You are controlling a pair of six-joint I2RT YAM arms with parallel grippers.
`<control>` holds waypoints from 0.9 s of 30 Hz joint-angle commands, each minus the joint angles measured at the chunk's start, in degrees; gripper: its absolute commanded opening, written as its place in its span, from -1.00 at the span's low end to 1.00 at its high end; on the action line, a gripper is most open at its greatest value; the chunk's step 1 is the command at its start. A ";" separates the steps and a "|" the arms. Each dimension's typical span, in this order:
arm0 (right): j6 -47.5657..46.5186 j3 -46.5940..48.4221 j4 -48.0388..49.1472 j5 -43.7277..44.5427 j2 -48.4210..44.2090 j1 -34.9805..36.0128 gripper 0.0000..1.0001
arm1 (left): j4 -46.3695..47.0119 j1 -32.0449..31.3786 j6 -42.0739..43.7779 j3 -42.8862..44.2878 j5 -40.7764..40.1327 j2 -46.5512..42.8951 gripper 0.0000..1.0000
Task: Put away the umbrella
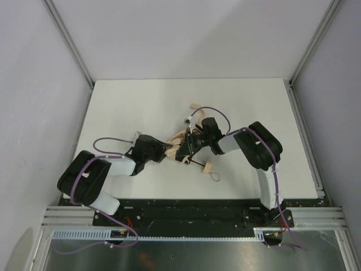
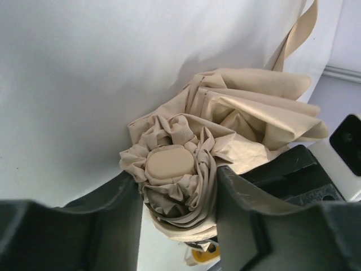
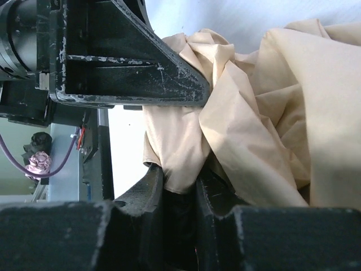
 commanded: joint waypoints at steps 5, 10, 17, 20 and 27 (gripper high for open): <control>-2.46 -2.57 -21.18 3.52 1.36 2.72 -0.89 | 2.24 -0.55 4.66 -5.31 -2.90 -0.28 -0.76; -4.81 -0.82 -26.50 10.05 -6.86 4.71 -0.29 | 2.21 -0.52 5.05 -7.15 -1.75 -1.92 -0.99; -13.18 -0.41 -37.39 31.49 -22.47 7.22 0.53 | -0.19 -0.55 2.39 -8.82 1.17 -5.32 -1.00; -19.89 -0.49 -39.19 44.66 -28.32 12.81 0.71 | -5.21 -0.55 1.66 -7.09 1.74 -6.00 -1.00; -33.67 -0.50 -32.20 67.36 -27.33 26.80 0.74 | -19.21 -0.63 0.88 -1.13 1.78 -6.50 -1.00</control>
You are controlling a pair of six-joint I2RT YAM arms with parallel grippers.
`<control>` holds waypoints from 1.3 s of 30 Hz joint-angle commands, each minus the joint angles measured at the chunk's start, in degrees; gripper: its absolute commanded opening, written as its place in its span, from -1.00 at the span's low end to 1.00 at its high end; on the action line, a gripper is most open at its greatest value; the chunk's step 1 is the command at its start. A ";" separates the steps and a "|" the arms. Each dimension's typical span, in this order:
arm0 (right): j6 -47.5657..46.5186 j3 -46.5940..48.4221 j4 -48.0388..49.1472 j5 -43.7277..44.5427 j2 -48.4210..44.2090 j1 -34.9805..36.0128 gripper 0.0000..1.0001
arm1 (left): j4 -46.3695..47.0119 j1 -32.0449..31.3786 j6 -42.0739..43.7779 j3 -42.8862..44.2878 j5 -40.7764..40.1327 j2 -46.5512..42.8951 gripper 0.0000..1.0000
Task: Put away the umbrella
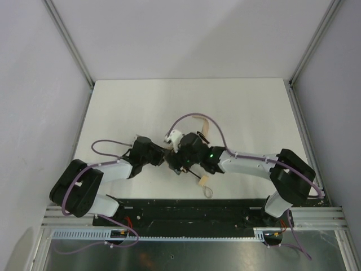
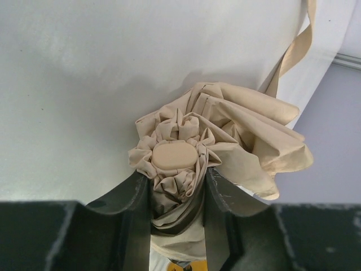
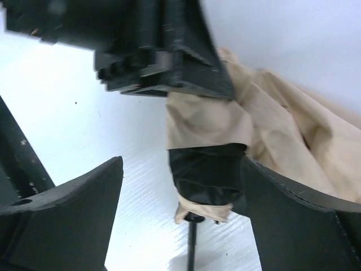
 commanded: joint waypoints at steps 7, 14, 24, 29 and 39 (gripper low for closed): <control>-12.55 -0.08 11.24 23.91 10.99 9.56 0.60 | -16.25 -0.39 1.35 3.07 0.69 1.63 -1.00; -10.27 -0.17 9.83 33.13 19.67 11.01 -0.15 | -18.85 -0.87 0.61 4.58 0.53 1.82 -1.00; 2.46 -11.83 11.90 11.22 17.19 6.46 -0.99 | -18.86 -0.10 2.70 5.59 0.30 -1.33 -0.29; 3.75 -13.36 16.42 -15.38 17.63 -2.22 -1.00 | -18.73 3.11 5.91 4.38 -1.33 -9.73 0.77; 25.01 -11.61 36.93 -52.61 31.04 -16.55 -1.00 | -18.27 4.65 4.26 -0.24 2.22 -22.18 0.99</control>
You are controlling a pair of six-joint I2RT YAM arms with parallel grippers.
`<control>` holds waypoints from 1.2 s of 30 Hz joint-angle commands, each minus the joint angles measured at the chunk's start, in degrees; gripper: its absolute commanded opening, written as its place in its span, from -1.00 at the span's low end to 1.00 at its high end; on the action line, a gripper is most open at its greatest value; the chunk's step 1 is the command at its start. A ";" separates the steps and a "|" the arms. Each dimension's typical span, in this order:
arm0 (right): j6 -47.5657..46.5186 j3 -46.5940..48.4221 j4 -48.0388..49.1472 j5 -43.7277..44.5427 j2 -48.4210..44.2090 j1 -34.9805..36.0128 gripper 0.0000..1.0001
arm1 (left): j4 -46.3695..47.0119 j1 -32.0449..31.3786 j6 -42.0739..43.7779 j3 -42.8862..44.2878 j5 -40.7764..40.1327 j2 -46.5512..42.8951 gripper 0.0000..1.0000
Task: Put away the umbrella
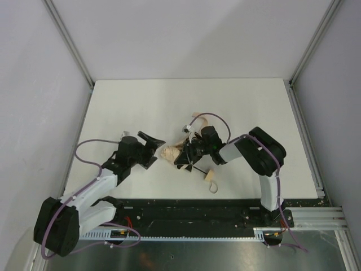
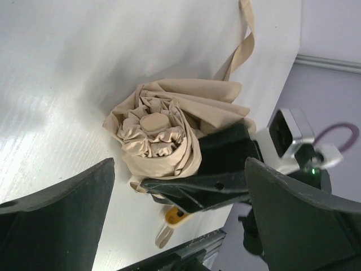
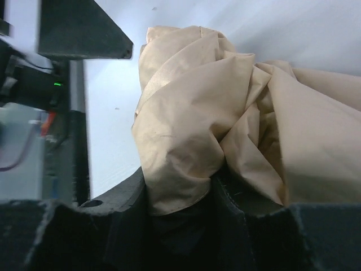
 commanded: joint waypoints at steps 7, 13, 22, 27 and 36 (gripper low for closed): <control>24.14 -1.69 3.33 -13.08 14.83 -2.80 -1.00 | 8.97 -3.86 -6.15 -2.38 5.01 8.13 0.99; 21.63 0.08 -1.94 -10.67 15.12 -2.79 -1.00 | 12.51 -8.08 -9.23 0.43 4.29 16.08 0.99; 13.94 3.63 -12.95 -8.01 12.57 -2.12 -1.00 | 19.59 -9.91 -9.76 0.48 -2.26 29.21 0.79; 7.87 4.25 -18.97 -5.79 9.52 -1.47 -0.93 | 22.50 -9.85 -7.83 -3.24 -6.44 29.96 0.11; -1.53 10.93 -34.49 3.11 0.97 0.45 -0.32 | 24.43 -9.84 -4.27 -5.36 -8.07 30.87 -0.90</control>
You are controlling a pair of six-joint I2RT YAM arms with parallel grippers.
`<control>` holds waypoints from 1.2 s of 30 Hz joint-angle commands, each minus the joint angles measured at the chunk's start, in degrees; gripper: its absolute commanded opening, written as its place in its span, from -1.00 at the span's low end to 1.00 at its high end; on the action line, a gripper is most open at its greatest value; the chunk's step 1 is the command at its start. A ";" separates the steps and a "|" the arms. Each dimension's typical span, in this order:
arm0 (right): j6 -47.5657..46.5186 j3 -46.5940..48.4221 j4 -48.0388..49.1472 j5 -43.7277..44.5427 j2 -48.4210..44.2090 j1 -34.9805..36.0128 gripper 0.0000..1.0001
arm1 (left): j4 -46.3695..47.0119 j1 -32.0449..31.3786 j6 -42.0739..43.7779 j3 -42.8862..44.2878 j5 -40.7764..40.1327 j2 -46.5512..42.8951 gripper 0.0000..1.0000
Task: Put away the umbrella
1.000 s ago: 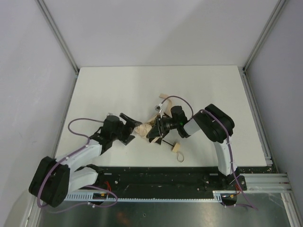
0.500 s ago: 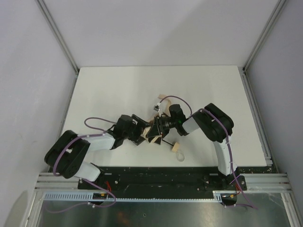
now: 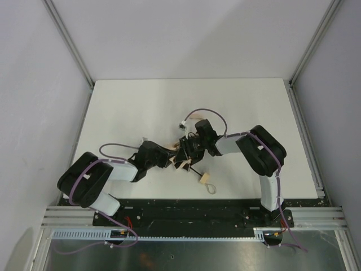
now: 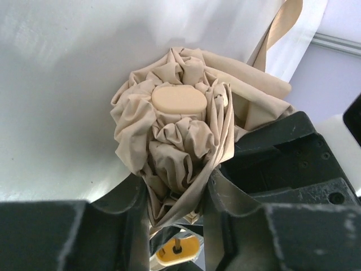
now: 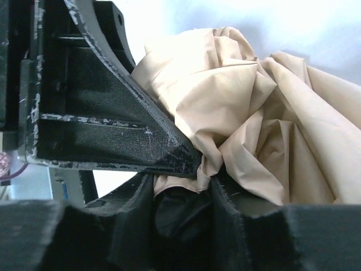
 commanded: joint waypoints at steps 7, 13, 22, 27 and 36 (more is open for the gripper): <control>-10.04 8.48 -36.72 17.78 -14.99 3.06 0.68 | -5.29 -0.04 5.80 -2.16 -4.91 5.14 -1.00; -15.88 8.58 -38.78 42.51 -18.90 12.06 0.80 | -5.30 -0.04 5.48 -2.36 -5.03 3.22 -1.00; -23.58 6.86 -29.68 70.64 -10.66 25.15 0.69 | -7.05 -0.01 2.25 -1.90 -2.00 4.05 -1.00; -24.27 4.12 -25.25 77.44 -5.78 26.63 0.50 | -8.25 0.08 0.61 -1.69 -0.45 4.50 -1.00; -22.20 0.50 -22.35 69.79 -2.38 22.72 -0.73 | -9.05 1.58 0.90 -2.43 0.91 0.38 -1.00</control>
